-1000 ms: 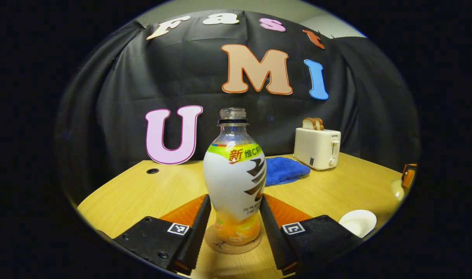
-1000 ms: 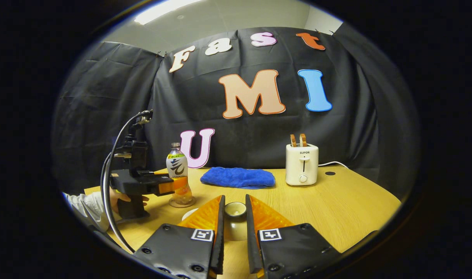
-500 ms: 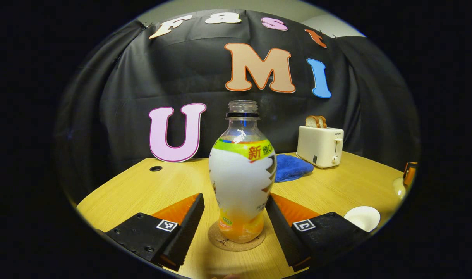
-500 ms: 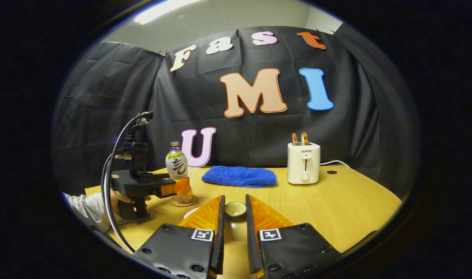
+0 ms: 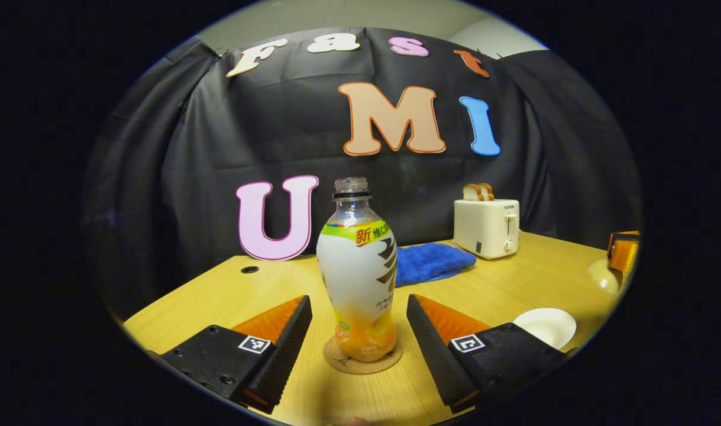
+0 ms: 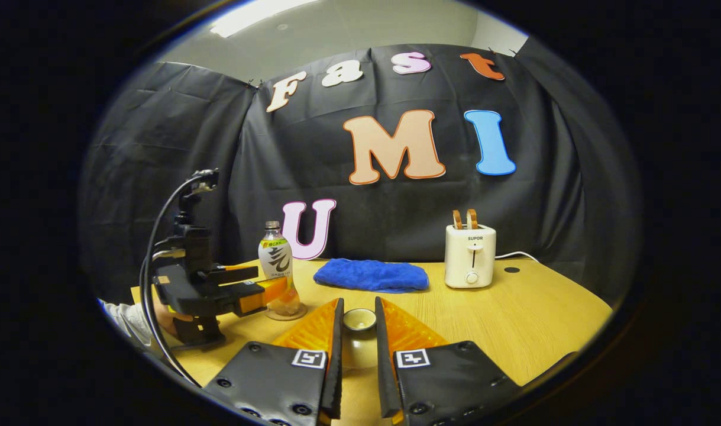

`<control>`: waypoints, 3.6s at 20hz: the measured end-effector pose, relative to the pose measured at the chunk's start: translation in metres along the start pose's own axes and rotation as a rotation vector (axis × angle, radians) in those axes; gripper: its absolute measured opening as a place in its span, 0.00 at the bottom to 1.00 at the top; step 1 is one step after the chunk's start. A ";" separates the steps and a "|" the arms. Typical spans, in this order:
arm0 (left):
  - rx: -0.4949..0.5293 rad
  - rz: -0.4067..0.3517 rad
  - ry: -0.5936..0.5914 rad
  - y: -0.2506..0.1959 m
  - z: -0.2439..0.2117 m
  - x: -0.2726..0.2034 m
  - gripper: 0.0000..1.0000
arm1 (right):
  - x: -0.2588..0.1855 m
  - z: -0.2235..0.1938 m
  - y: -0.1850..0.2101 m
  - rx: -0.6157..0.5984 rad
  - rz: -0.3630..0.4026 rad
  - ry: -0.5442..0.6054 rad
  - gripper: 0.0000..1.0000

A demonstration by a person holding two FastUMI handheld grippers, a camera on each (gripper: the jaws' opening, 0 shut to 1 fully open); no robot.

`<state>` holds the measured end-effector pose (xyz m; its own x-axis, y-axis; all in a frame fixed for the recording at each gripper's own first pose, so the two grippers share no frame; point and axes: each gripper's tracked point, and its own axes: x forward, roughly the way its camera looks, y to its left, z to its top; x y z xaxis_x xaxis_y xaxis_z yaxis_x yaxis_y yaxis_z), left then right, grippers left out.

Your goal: Open the teacup lid with one hand, grasp the water bottle and pour water into the teacup with the other hand; after pouring, place the water bottle on the coaster and then close the teacup lid.

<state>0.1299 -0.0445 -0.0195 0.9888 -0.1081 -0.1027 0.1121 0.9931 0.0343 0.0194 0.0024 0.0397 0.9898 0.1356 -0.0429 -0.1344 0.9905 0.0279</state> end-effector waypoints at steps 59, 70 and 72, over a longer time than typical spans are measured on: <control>0.005 0.067 -0.072 0.052 -0.013 -0.120 0.95 | -0.035 -0.038 -0.019 0.010 -0.099 -0.048 0.89; -0.017 0.095 -0.075 0.057 -0.014 -0.120 0.94 | -0.035 -0.038 -0.021 -0.040 -0.142 -0.050 0.89; -0.022 0.100 -0.076 0.058 -0.015 -0.120 0.94 | -0.035 -0.038 -0.022 -0.032 -0.147 -0.048 0.89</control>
<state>0.0161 0.0268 -0.0197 0.9996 -0.0110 -0.0246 0.0115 0.9998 0.0189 -0.0145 -0.0229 0.0026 0.9999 -0.0112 0.0036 0.0112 0.9999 -0.0072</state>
